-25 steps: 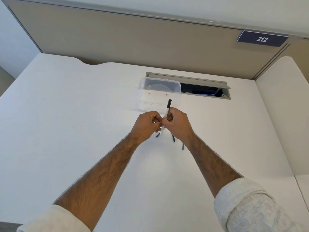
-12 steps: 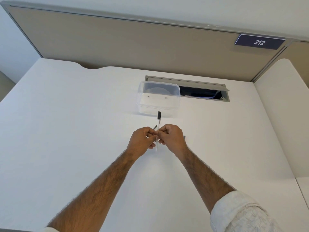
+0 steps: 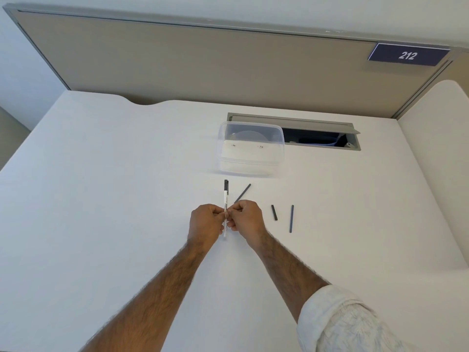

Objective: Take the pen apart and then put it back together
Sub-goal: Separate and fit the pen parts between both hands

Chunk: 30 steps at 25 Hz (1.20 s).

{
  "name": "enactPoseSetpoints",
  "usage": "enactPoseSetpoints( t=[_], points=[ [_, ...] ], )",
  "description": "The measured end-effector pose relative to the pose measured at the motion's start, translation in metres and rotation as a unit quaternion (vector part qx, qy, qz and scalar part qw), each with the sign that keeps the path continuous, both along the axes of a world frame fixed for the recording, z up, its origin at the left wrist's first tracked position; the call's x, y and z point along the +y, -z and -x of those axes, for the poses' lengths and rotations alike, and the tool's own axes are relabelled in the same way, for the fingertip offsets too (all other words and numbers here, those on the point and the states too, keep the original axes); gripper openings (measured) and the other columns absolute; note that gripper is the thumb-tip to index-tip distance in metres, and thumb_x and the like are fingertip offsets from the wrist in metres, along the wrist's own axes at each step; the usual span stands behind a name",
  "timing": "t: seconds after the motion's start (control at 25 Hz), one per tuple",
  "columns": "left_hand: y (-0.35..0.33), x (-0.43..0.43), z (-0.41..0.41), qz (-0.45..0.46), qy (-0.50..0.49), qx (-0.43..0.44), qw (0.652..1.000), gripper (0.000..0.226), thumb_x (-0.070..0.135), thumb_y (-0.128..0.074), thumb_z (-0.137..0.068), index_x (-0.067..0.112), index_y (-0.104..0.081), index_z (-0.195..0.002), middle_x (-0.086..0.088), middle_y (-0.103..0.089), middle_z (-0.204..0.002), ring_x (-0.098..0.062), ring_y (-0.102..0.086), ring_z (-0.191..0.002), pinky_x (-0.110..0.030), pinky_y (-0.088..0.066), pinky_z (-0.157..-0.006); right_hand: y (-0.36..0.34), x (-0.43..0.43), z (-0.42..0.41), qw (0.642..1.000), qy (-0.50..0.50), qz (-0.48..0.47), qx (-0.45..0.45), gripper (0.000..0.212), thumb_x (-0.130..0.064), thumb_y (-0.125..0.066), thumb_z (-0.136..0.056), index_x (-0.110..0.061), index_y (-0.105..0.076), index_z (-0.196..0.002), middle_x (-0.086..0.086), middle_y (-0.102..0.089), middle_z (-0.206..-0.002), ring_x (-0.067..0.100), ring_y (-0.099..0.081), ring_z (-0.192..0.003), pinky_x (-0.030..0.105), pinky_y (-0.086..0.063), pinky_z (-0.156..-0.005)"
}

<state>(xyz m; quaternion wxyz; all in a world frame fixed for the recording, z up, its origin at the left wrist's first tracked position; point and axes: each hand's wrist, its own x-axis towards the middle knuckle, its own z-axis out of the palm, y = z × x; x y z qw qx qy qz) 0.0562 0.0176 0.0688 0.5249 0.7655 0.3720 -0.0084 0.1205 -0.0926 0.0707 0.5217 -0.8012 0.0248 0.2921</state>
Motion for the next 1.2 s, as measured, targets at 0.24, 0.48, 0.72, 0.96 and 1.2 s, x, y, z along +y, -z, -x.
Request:
enactPoseSetpoints(
  t=[0.24,0.48,0.72,0.96,1.2],
  points=[
    [0.013,0.011,-0.007,-0.019,0.031,0.052,0.998,0.018,0.016,-0.070,-0.086,0.010,-0.072,-0.069,-0.007,-0.076,-0.069,-0.029,-0.072,-0.065,-0.053,-0.064,-0.070,0.014,0.012,0.004,1.000,0.001,0.024,0.002,0.015,-0.001,-0.053,-0.080,0.006,-0.065,-0.084,0.019,-0.075,-0.081,0.020,-0.067,-0.059,0.035,-0.059,-0.057],
    [0.013,0.009,-0.015,-0.063,0.061,0.065,0.994,0.020,0.012,-0.067,-0.084,0.013,-0.065,-0.064,-0.002,-0.073,-0.068,-0.025,-0.074,-0.068,-0.048,-0.064,-0.068,0.016,0.013,0.001,0.999,-0.005,0.048,-0.001,0.017,-0.004,-0.048,-0.073,0.003,-0.063,-0.077,0.020,-0.074,-0.079,0.025,-0.066,-0.064,0.044,-0.061,-0.063],
    [0.012,0.007,-0.015,-0.082,0.067,0.072,0.992,0.022,0.010,-0.063,-0.084,0.015,-0.061,-0.063,-0.004,-0.072,-0.068,-0.028,-0.073,-0.071,-0.047,-0.063,-0.067,0.012,0.011,-0.001,0.999,-0.017,0.046,0.016,0.034,-0.006,-0.040,-0.071,0.012,-0.064,-0.088,0.023,-0.072,-0.076,0.024,-0.063,-0.057,0.047,-0.061,-0.063],
    [0.013,0.006,-0.012,-0.087,0.074,0.075,0.991,0.022,0.020,-0.067,-0.088,0.015,-0.063,-0.066,-0.002,-0.071,-0.068,-0.027,-0.072,-0.070,-0.047,-0.063,-0.067,0.003,0.005,0.000,0.998,-0.024,0.032,0.040,0.026,-0.006,-0.042,-0.076,0.008,-0.063,-0.085,0.015,-0.067,-0.074,0.024,-0.061,-0.059,0.041,-0.058,-0.063],
    [0.008,0.013,-0.006,-0.151,0.109,0.096,0.978,0.023,0.034,-0.065,-0.094,0.018,-0.061,-0.078,0.003,-0.067,-0.078,-0.024,-0.064,-0.074,-0.031,-0.046,-0.058,0.004,-0.009,0.001,0.998,-0.017,0.035,0.048,0.024,-0.003,-0.044,-0.087,0.012,-0.061,-0.096,0.015,-0.065,-0.076,0.023,-0.059,-0.057,0.030,-0.053,-0.053]
  ],
)
